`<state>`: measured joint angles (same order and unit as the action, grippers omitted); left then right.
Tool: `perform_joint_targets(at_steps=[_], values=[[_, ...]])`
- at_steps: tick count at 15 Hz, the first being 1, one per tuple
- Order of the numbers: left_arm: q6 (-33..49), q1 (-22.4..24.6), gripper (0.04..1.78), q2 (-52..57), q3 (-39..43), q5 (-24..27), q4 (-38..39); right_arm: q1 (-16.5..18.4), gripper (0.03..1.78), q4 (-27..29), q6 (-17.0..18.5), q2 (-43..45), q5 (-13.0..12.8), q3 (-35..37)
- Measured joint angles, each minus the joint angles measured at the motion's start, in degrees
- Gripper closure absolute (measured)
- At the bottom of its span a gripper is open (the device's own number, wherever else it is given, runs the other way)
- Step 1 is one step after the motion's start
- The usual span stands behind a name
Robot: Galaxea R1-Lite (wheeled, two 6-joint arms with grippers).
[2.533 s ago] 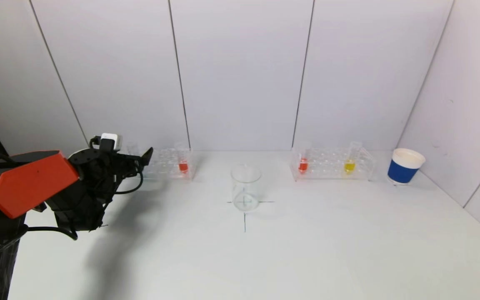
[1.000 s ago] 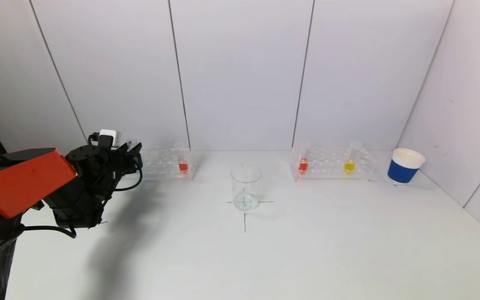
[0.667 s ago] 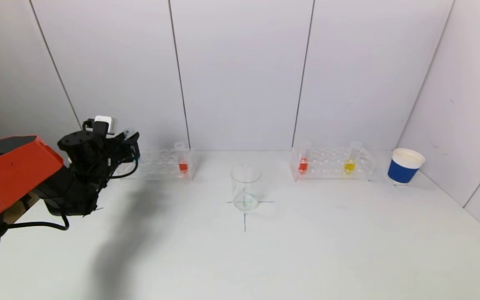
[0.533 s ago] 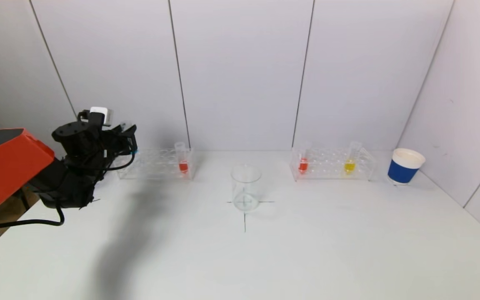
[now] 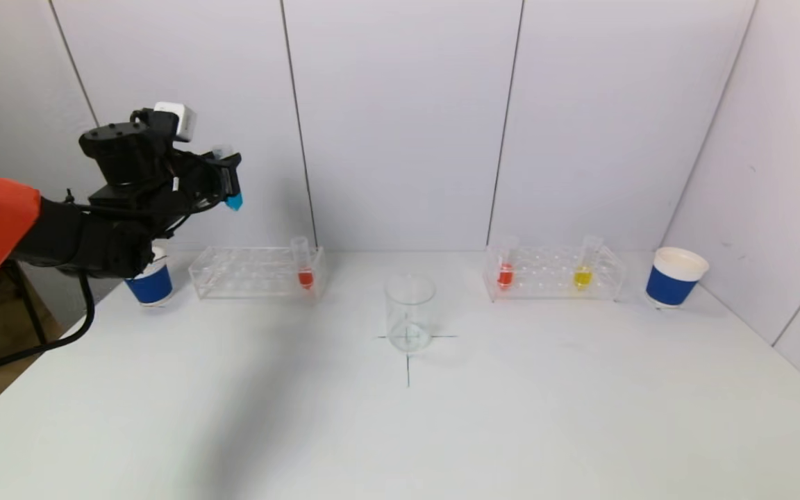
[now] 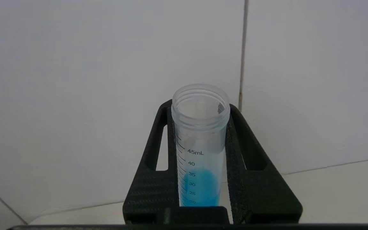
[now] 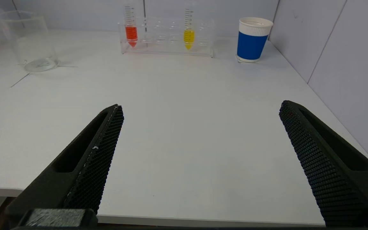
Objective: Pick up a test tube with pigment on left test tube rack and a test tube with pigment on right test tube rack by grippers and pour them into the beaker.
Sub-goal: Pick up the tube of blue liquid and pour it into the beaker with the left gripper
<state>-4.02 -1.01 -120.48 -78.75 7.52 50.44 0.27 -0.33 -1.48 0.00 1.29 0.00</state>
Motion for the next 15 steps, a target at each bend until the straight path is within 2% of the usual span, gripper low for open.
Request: perform_joint_targets(at_steps=[7, 12, 15], values=[[-0.68, -8.77, 1.38, -0.69, -18.58, 0.27, -20.08, 0.0, 0.04, 0.0, 0.0, 0.0, 0.0, 0.0], [-6.28, -14.2, 1.38, -7.69, -30.81, 0.91, -23.33, 0.0, 0.04, 0.02, 0.0, 0.0, -0.02, 0.0], [-7.27, -17.44, 1.38, -10.62, -33.93, 5.57, -25.87, 0.0, 0.04, 0.0, 0.0, 0.0, 0.0, 0.0]])
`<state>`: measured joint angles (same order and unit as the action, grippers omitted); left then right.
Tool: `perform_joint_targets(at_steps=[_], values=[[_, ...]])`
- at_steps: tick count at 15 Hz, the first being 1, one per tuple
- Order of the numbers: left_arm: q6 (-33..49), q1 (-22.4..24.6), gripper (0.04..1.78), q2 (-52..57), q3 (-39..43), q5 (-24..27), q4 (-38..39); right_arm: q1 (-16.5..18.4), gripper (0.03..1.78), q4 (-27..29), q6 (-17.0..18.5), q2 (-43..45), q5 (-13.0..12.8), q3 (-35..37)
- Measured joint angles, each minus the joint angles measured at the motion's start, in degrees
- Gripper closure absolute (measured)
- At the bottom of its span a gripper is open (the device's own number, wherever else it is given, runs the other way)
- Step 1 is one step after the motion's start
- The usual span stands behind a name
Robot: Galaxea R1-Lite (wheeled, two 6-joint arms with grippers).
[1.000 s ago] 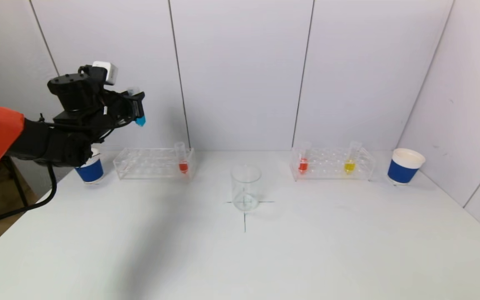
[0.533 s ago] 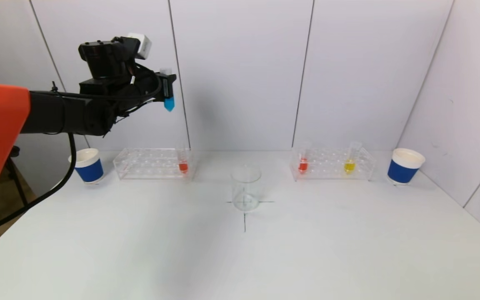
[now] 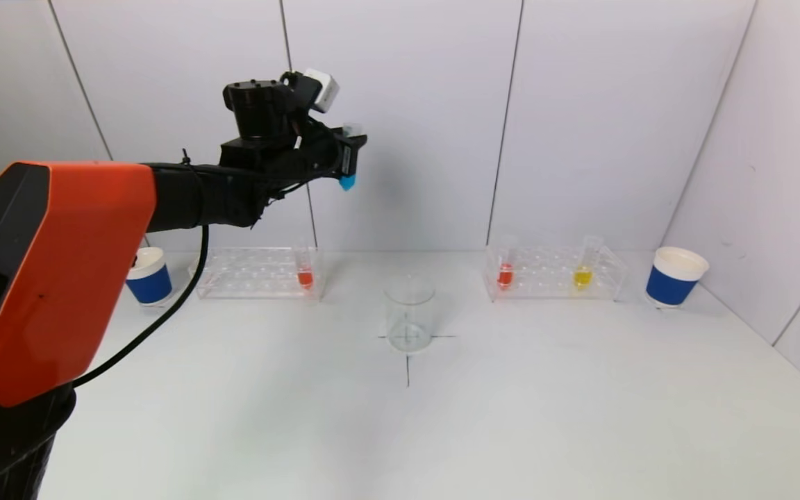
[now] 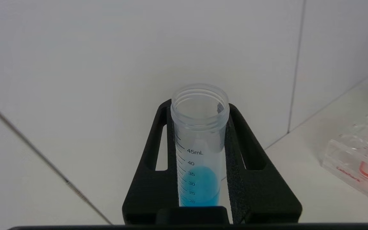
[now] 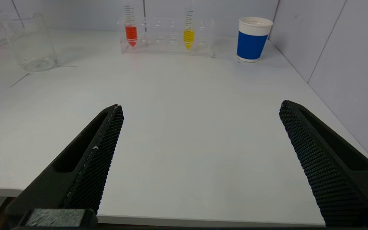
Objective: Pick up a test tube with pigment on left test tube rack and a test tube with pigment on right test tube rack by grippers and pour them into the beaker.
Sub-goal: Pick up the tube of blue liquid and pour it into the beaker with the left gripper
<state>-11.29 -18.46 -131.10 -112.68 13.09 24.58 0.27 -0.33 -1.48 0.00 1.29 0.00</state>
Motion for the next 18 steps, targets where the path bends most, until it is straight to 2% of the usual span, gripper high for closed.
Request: perform_joint_targets(at_steps=[6, 13, 18], values=[[-8.17, -3.18, 1.38, -2.43, -0.2, 8.73, -2.47, 0.0, 0.04, 0.0, 0.02, 0.0, 0.0, 0.0], [-24.7, -3.45, 1.38, -1.89, 1.29, 21.97, -14.99, 0.0, 0.04, 0.02, 0.0, 0.0, 0.0, 0.0], [-34.82, -3.36, 1.38, -1.4, 3.39, 29.18, -15.21, 0.0, 0.04, 0.0, 0.02, 0.0, 0.0, 0.0]])
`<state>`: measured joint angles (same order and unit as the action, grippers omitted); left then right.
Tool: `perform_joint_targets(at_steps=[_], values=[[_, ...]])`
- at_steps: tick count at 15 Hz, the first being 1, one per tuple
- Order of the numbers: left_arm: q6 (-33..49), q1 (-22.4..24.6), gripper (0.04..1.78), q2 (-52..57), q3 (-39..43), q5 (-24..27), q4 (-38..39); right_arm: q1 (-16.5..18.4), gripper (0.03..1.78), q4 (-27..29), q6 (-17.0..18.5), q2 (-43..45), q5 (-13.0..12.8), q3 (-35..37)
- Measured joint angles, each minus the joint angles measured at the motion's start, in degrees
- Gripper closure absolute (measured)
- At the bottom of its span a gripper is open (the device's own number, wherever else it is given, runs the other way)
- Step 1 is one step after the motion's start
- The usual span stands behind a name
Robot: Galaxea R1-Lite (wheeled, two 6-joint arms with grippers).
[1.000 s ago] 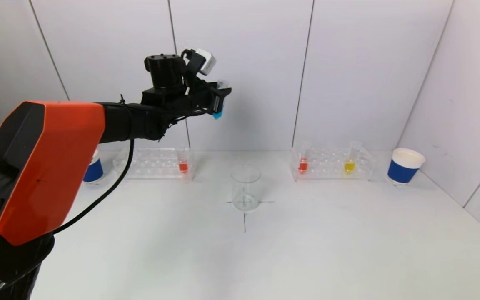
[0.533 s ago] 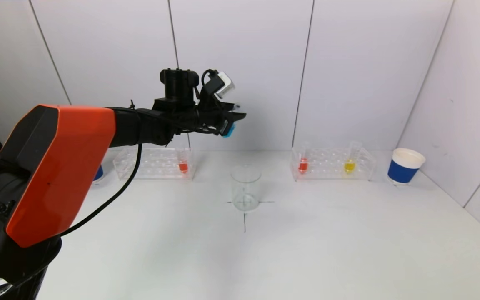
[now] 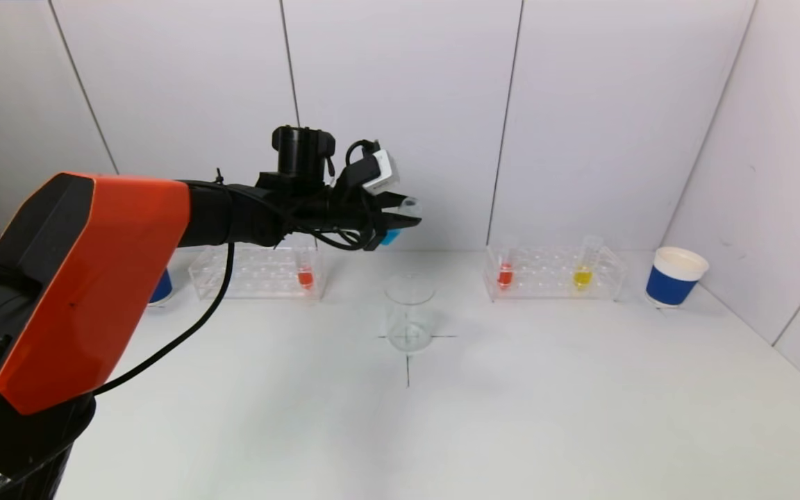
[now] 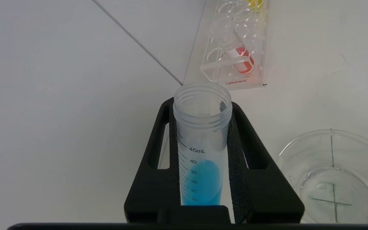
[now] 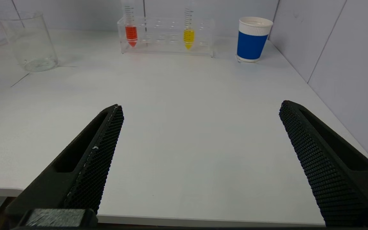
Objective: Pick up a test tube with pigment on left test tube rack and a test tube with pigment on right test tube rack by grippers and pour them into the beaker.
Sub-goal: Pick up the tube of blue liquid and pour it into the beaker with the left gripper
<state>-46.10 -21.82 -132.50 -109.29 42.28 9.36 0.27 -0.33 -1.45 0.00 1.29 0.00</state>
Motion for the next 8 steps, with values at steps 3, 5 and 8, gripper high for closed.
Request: perform_joint_targets(at_steps=[3, 5, 8], values=[[-5.94, 0.16, 1.38, 0.04, 0.78, 2.51, 0.11, 0.0, 0.04, 0.0, 0.0, 0.0, 0.02, 0.0], [-10.45, 0.57, 1.38, 0.17, 2.07, 2.9, 0.22, 0.0, 0.04, 0.02, 0.0, 0.0, 0.0, 0.0], [-15.86, 0.93, 1.38, 1.74, 6.6, 2.97, 1.57, 0.0, 0.04, 0.02, -0.02, 0.0, 0.0, 0.0]])
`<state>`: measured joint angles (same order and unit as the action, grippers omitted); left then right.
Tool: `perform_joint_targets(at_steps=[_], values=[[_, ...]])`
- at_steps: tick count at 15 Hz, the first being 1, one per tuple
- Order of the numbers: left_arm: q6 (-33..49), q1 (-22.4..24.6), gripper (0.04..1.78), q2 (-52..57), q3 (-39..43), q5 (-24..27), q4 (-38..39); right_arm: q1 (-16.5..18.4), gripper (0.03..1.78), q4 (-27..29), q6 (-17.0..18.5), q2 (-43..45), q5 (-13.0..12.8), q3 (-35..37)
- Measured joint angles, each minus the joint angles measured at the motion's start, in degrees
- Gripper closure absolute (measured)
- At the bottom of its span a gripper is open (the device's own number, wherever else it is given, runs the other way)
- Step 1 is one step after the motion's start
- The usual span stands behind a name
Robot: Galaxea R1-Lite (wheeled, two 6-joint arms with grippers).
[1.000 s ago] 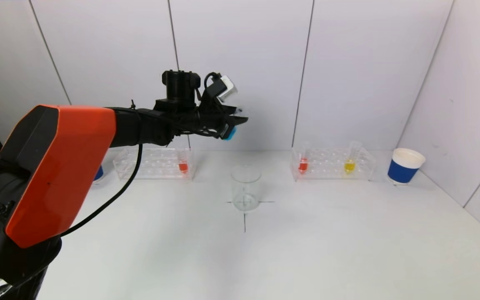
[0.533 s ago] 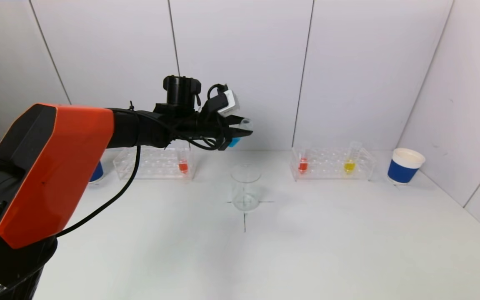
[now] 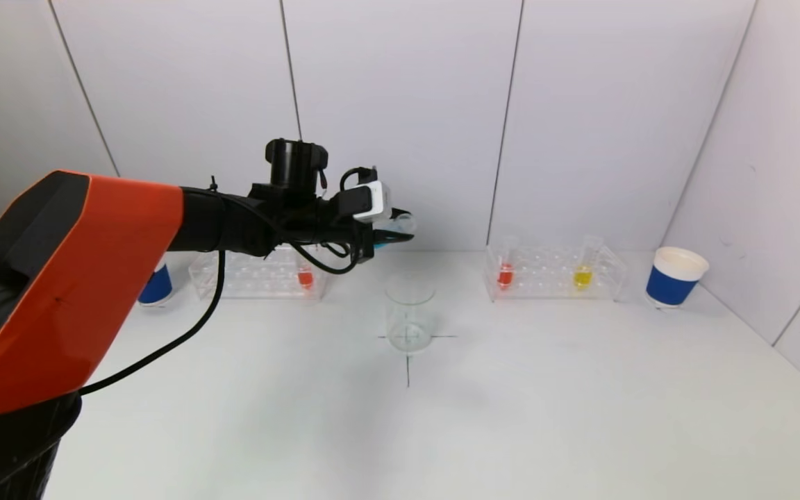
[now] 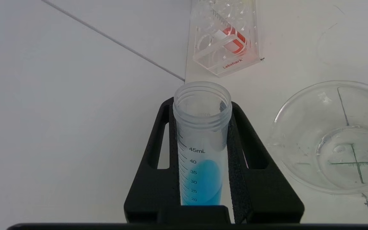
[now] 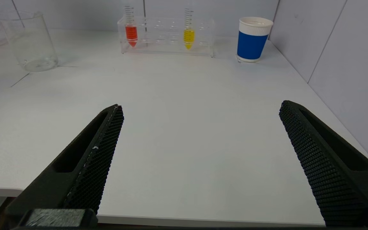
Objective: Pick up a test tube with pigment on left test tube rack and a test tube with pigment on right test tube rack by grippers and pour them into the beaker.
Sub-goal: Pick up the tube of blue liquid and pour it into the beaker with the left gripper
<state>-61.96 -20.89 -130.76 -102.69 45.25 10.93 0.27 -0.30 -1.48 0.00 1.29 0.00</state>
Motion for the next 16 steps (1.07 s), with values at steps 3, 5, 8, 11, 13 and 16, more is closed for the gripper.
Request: perform_joint_targets(at_steps=[3, 5, 8, 11, 13, 16], values=[[-4.11, 0.06, 1.38, 1.45, 2.94, 1.19, 2.07, 0.0, 0.04, 0.0, 0.02, 0.0, 0.0, 0.0], [-6.61, 0.04, 1.38, 1.84, 4.0, 1.24, 2.12, 0.0, 0.04, -0.02, 0.02, 0.0, 0.0, 0.0], [-11.65, 0.0, 1.38, 2.1, 5.8, 1.19, 2.15, 0.0, 0.04, -0.02, 0.02, 0.0, 0.0, 0.0], [-16.2, 0.0, 1.38, 2.3, 6.47, 1.08, 2.1, 0.0, 0.04, -0.02, 0.0, 0.0, 0.0, 0.0], [-19.2, 0.0, 1.38, 2.45, 7.17, 1.02, 2.07, 0.0, 0.04, 0.0, 0.02, 0.0, 0.0, 0.0], [-21.14, -0.02, 1.38, 3.11, 8.02, 0.59, 0.2, 0.0, 0.04, 0.0, 0.02, 0.0, 0.0, 0.0]])
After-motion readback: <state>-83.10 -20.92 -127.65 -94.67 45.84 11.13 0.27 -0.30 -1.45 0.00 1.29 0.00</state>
